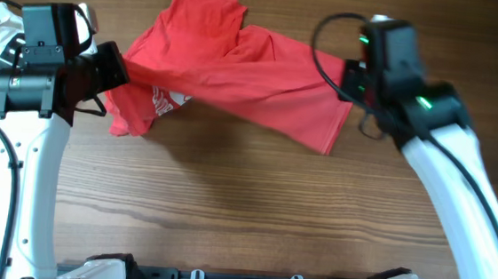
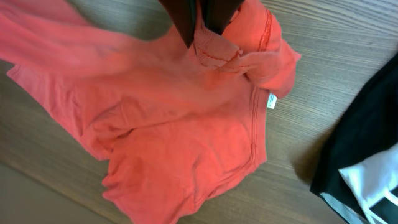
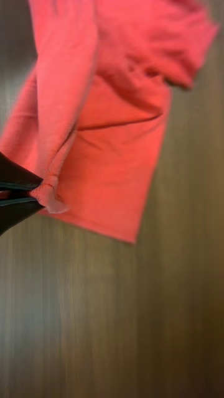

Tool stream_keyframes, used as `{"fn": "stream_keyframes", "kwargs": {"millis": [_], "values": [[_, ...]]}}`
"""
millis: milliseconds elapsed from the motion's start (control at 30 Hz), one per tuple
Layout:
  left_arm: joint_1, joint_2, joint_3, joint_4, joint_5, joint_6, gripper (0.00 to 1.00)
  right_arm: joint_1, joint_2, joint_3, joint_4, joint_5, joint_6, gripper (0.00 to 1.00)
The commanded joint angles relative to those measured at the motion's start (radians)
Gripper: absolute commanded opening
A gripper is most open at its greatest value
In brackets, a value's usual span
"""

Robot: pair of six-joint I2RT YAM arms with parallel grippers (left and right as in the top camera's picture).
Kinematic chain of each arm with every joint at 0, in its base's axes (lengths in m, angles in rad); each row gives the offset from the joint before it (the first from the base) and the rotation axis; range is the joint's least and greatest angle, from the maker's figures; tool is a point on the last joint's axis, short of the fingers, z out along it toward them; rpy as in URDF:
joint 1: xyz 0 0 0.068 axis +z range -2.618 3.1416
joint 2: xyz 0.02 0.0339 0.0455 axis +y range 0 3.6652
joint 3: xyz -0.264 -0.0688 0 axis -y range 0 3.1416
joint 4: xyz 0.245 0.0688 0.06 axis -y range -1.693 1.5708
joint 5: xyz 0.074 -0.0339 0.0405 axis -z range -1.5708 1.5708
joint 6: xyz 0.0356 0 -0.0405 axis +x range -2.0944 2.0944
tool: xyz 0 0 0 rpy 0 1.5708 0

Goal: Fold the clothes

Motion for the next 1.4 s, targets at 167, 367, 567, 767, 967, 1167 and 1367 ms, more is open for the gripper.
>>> {"fn": "stream_keyframes", "kwargs": {"millis": [167, 367, 567, 767, 967, 1167, 1367], "values": [[0.061, -0.106, 0.168, -0.114, -0.006, 0.006, 0.04, -0.005, -0.344, 0.096, -0.086, 0.187, -0.003, 0.04], [0.061, -0.196, 0.284, -0.180, -0.006, 0.029, 0.04, -0.005, -0.420, 0.273, -0.130, 0.215, -0.030, 0.04], [0.061, -0.295, 0.331, -0.183, 0.017, 0.027, 0.04, -0.005, -0.414, 0.361, -0.171, 0.202, -0.037, 0.04], [0.061, -0.253, 0.330, -0.232, 0.017, 0.028, 0.04, -0.005, -0.299, 0.358, -0.306, 0.010, -0.055, 0.04], [0.061, -0.167, 0.330, -0.264, 0.016, 0.029, 0.04, -0.004, -0.070, 0.307, -0.427, -0.329, -0.139, 0.04], [0.061, -0.113, 0.330, -0.267, -0.055, 0.029, 0.04, 0.050, 0.130, 0.224, -0.404, -0.584, -0.258, 0.11], [0.061, -0.092, 0.330, -0.267, -0.066, 0.029, 0.04, 0.212, 0.263, 0.038, -0.229, -0.714, -0.257, 0.47]]}}
